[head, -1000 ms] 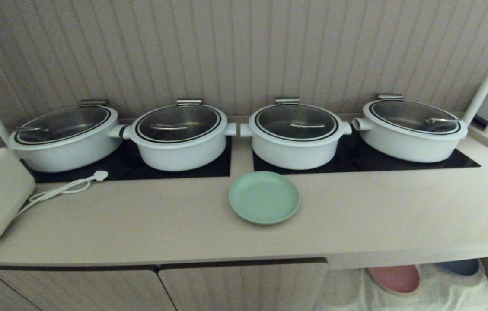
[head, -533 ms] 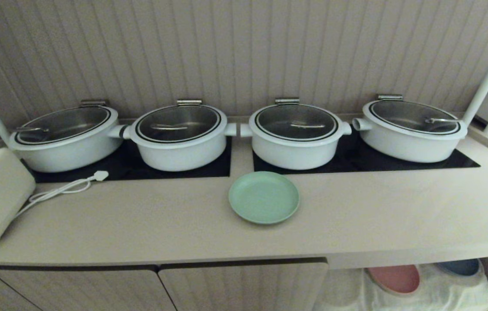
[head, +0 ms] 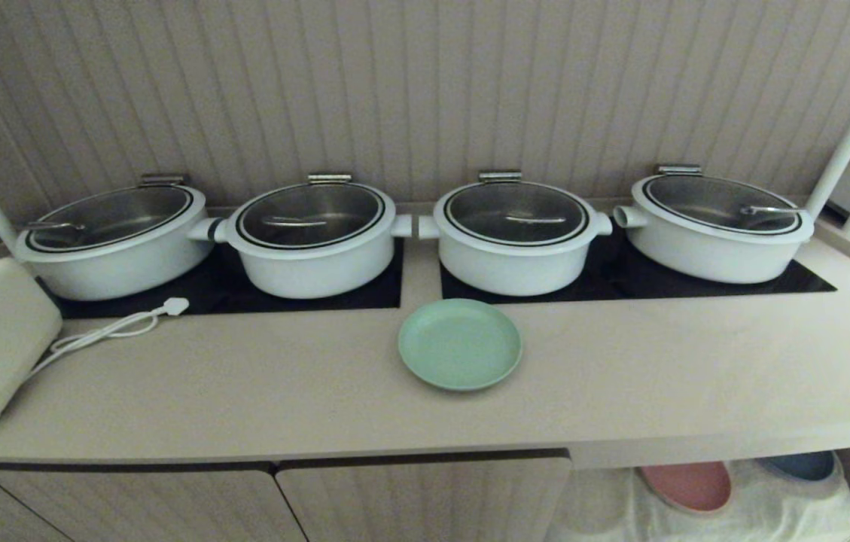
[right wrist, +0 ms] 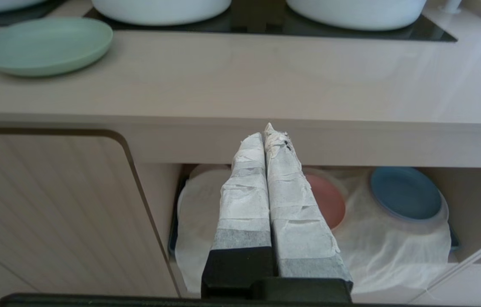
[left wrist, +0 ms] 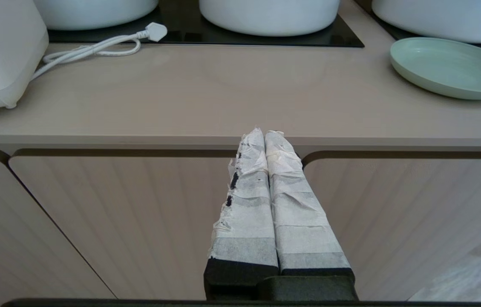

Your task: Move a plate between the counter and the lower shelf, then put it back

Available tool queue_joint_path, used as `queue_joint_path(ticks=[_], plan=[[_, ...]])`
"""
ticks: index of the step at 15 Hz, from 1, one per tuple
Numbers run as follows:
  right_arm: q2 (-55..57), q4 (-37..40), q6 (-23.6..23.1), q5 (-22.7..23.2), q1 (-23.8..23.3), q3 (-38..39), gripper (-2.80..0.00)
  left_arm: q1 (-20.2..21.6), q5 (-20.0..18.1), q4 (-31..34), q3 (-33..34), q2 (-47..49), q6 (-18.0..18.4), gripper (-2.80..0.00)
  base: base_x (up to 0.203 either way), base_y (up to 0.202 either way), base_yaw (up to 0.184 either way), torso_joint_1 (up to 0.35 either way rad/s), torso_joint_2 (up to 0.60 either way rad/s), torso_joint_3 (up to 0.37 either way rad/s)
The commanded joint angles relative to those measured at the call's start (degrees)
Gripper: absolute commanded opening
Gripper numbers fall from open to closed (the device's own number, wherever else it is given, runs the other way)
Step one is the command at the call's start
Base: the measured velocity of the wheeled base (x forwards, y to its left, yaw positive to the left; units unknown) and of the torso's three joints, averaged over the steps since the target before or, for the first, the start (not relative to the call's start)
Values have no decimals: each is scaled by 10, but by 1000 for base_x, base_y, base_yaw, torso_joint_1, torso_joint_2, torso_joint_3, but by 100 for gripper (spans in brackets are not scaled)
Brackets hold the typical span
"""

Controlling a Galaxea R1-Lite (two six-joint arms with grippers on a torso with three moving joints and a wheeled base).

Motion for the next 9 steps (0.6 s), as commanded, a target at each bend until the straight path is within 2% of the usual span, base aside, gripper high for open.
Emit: queue_joint_path(ticks=[1,7,9], plan=[[-11,0,2,0,0,0,-280,0,0,0,0,0,0,-280,0,0,0,0,0,0],[-11,1,-5,-2,0,0,-280,0,0,0,0,0,0,-280,0,0,0,0,0,0],[-11,0,10,-1,0,-1,-280,0,0,0,0,0,0,-280,0,0,0,0,0,0]])
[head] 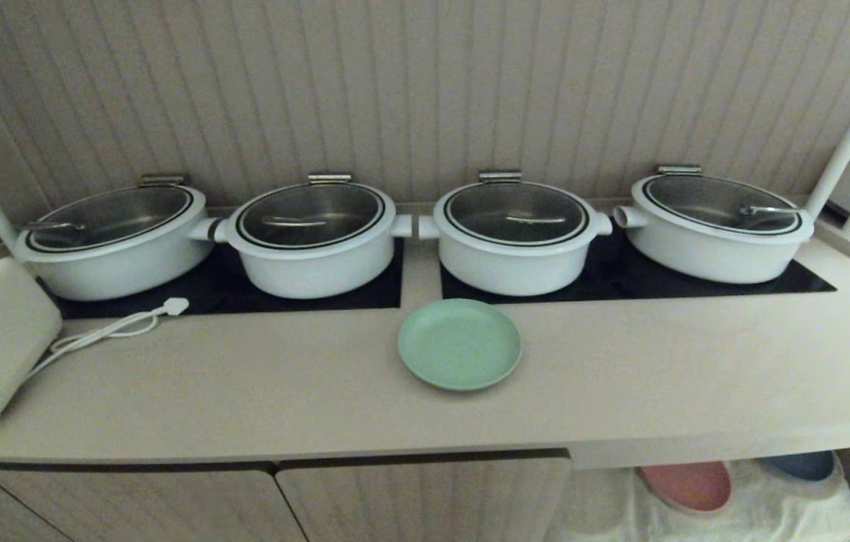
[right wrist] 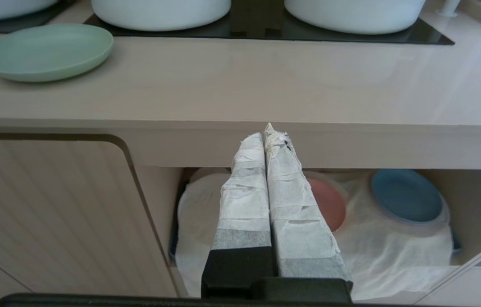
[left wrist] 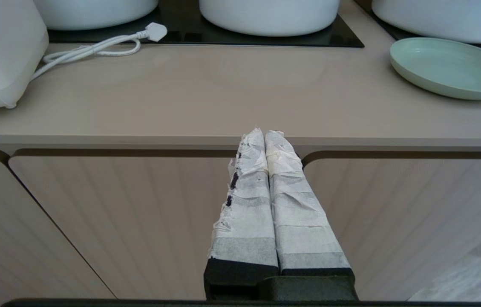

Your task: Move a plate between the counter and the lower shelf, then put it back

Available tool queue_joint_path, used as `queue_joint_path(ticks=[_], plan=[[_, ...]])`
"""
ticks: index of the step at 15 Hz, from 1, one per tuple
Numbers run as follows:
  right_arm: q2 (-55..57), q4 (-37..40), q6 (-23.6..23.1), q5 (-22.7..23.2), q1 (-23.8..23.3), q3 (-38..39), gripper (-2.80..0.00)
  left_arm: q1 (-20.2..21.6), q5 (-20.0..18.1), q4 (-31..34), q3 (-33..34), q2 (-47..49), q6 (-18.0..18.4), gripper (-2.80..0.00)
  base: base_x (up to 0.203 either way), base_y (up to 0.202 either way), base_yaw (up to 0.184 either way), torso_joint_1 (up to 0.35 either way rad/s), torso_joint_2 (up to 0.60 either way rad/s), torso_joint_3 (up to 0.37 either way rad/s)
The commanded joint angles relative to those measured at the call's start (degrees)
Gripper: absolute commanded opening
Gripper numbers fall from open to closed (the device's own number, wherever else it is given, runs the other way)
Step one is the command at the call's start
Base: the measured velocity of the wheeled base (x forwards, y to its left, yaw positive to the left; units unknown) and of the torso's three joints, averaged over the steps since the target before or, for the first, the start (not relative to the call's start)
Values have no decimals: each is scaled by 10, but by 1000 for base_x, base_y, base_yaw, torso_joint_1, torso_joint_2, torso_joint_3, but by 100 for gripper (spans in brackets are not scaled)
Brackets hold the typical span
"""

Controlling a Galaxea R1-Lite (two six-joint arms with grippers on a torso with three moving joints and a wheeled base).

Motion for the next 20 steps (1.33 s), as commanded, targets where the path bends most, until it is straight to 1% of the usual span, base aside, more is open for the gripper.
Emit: queue_joint_path(ticks=[1,3,10,20], plan=[[1,0,13,0,0,1,-280,0,0,0,0,0,0,-280,0,0,0,0,0,0],[1,0,22,-1,0,0,-280,0,0,0,0,0,0,-280,0,0,0,0,0,0],[1,0,21,-1,0,0,-280,0,0,0,0,0,0,-280,0,0,0,0,0,0],[1,0,8,-2,0,1,-280,0,0,0,0,0,0,-280,0,0,0,0,0,0]])
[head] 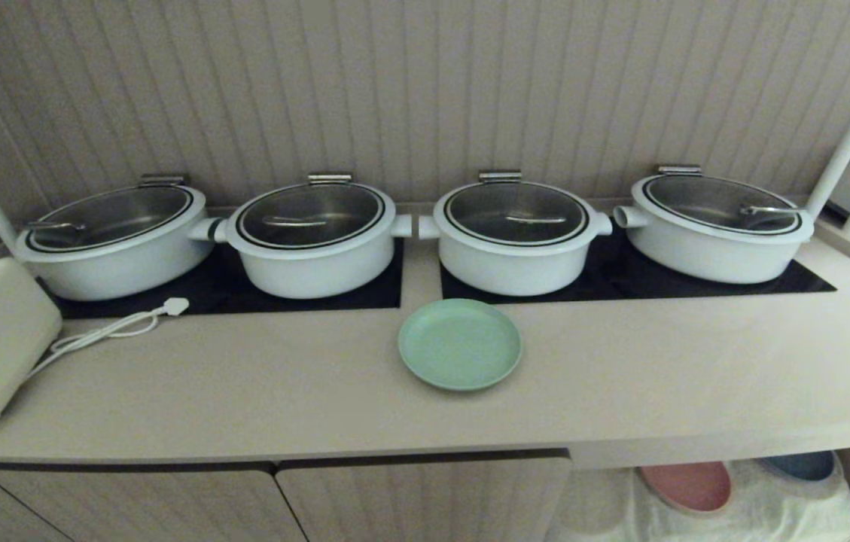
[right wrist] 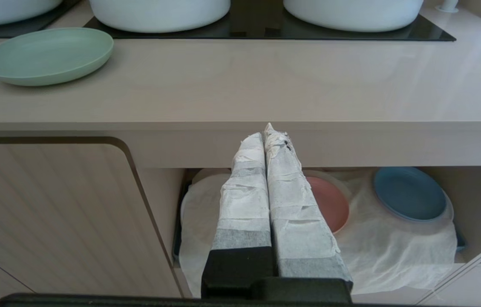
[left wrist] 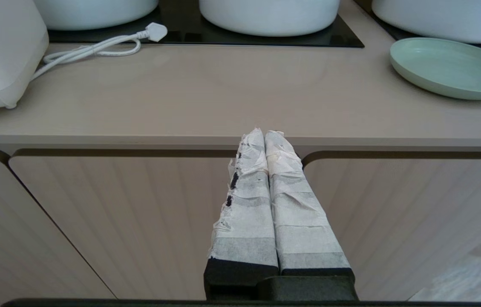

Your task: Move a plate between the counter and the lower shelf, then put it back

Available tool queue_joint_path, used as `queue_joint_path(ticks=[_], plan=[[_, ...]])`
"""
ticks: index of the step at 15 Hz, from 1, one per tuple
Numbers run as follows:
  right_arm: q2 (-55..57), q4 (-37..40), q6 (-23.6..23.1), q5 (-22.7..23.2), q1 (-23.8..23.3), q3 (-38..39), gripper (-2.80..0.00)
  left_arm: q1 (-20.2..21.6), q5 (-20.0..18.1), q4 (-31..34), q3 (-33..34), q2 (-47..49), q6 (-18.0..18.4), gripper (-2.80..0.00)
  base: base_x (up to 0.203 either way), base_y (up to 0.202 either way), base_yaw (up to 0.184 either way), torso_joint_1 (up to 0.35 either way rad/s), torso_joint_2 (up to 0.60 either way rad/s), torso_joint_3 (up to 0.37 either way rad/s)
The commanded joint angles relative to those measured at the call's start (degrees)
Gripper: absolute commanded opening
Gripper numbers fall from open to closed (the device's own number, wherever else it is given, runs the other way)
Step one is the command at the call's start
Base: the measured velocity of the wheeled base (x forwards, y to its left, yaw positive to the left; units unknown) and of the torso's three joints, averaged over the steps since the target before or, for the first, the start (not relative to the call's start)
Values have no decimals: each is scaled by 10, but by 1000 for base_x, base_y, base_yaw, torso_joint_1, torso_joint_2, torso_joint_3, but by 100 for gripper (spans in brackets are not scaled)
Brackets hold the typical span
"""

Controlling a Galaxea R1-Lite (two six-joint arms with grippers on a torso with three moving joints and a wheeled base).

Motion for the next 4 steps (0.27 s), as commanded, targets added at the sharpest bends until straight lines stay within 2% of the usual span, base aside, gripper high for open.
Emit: queue_joint_path(ticks=[1,4], plan=[[1,0,3,1,0,0,-280,0,0,0,0,0,0,-280,0,0,0,0,0,0],[1,0,6,2,0,1,-280,0,0,0,0,0,0,-280,0,0,0,0,0,0]])
